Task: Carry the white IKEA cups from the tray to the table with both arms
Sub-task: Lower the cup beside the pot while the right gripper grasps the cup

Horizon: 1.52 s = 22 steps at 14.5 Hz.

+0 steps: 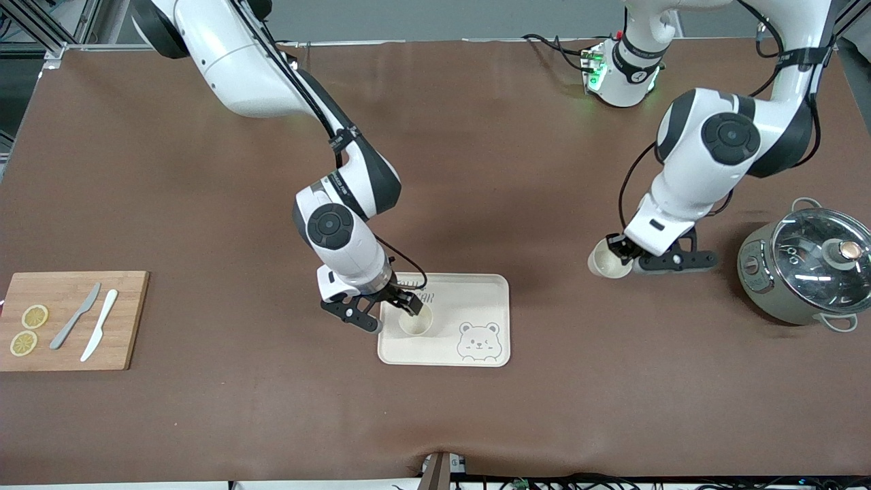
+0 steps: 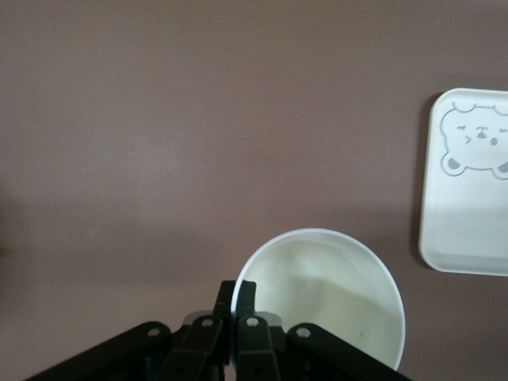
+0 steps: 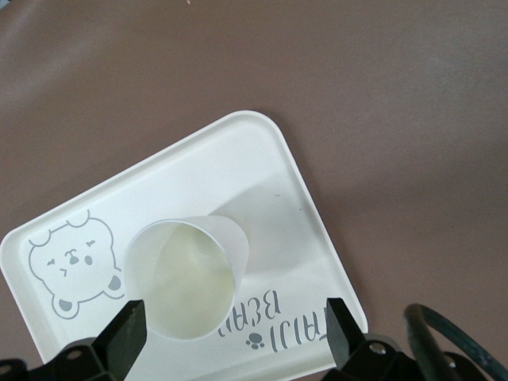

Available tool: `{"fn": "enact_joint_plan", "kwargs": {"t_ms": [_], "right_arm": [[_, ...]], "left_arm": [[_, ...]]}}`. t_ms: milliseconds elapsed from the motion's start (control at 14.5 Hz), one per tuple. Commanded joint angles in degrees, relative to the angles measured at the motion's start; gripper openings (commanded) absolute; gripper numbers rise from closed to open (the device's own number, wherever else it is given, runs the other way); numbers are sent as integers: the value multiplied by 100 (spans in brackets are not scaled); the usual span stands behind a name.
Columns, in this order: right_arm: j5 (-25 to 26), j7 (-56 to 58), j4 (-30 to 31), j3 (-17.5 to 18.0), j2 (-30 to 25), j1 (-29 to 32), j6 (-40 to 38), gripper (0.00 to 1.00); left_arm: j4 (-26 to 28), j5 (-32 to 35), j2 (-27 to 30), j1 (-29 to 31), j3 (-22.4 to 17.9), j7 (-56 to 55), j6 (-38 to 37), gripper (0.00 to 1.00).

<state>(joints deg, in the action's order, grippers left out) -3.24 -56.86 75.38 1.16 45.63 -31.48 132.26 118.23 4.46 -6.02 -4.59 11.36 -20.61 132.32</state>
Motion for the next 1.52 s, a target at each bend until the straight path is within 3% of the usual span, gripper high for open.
{"fn": "enact_joint_plan", "kwargs": {"t_ms": [0, 345, 621, 1172, 1448], "right_arm": [[262, -342, -208, -64, 270, -130, 151, 100], [420, -387, -208, -64, 376, -174, 265, 100], [438, -475, -199, -73, 508, -210, 476, 100], [807, -668, -208, -73, 701, -262, 608, 100], [807, -686, -217, -73, 719, -254, 608, 100]], "left_arm": [[1068, -234, 663, 282, 103, 320, 704, 0], [2255, -858, 875, 520, 94, 1040, 2067, 0], [2889, -921, 779, 538, 94, 1094, 3069, 0], [3443, -912, 85, 653, 94, 1235, 4651, 0], [3540, -912, -109, 652, 94, 1279, 4873, 0]]}}
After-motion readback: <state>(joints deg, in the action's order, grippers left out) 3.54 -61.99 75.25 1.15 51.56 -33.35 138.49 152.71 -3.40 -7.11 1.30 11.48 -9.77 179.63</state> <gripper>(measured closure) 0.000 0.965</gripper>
